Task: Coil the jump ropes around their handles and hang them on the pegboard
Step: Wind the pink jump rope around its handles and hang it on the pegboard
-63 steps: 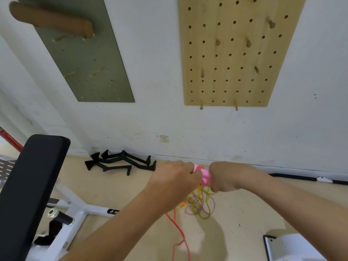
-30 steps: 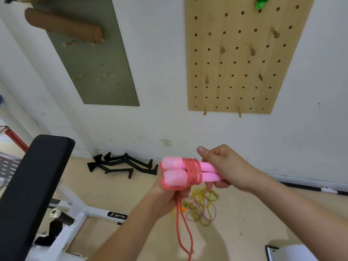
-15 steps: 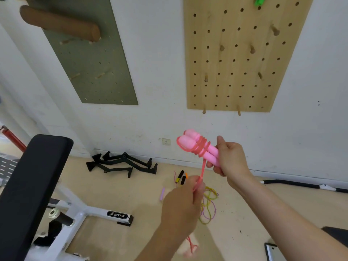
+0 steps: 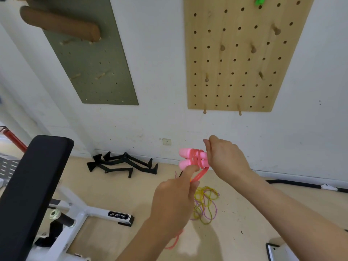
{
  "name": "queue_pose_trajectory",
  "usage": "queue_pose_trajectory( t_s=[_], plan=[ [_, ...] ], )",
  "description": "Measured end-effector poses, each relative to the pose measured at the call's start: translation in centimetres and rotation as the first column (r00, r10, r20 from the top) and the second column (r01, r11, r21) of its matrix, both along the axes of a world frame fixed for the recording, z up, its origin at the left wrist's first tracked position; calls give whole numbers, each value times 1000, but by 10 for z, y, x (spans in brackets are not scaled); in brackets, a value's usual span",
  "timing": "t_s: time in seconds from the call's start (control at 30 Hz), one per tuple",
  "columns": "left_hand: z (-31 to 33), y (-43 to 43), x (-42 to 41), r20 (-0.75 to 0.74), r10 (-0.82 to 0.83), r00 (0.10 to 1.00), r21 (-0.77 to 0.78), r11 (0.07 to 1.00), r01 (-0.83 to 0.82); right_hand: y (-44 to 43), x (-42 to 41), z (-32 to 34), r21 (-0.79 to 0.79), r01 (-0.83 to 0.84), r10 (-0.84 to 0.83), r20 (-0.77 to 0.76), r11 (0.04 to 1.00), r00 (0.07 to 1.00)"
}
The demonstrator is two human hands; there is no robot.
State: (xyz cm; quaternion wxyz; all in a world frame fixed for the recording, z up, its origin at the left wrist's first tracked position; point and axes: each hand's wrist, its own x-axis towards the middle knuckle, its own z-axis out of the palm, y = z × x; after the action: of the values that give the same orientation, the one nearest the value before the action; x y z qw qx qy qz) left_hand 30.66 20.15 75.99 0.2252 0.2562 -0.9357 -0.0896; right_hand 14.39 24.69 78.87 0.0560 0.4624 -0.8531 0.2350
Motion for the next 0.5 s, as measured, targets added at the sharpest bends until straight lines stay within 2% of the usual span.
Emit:
queue_pose_trajectory(
  t_s=[0.1, 0.13, 0.2, 0.27, 0.33, 0.43, 0.5],
  plan=[
    [2, -3, 2, 221, -55, 974, -262, 958, 113, 1, 2, -3, 110, -42, 53, -107, 993, 993],
    [3, -6, 2, 249, -58, 967, -321, 937, 139, 2, 4, -3, 156, -65, 84, -124, 986, 989],
    [8, -17, 2, 215, -123, 969, -399, 894, 202, 2, 8, -3, 237, -118, 157, -152, 964, 976],
    [18, -32, 0, 161, -189, 969, -389, 890, 238, 2, 10, 2, 295, -153, 209, -166, 943, 964],
    [29, -46, -4, 140, -218, 966, -293, 923, 251, 3, 10, 10, 305, -199, 247, -125, 931, 961],
    [38, -58, -8, 154, -255, 955, 36, 967, 253, 7, 13, 22, 244, -331, 346, -20, 911, 938],
    [40, -61, -11, 101, -314, 944, 281, 919, 276, 11, 16, 29, 204, -400, 397, 56, 893, 916]
  ],
)
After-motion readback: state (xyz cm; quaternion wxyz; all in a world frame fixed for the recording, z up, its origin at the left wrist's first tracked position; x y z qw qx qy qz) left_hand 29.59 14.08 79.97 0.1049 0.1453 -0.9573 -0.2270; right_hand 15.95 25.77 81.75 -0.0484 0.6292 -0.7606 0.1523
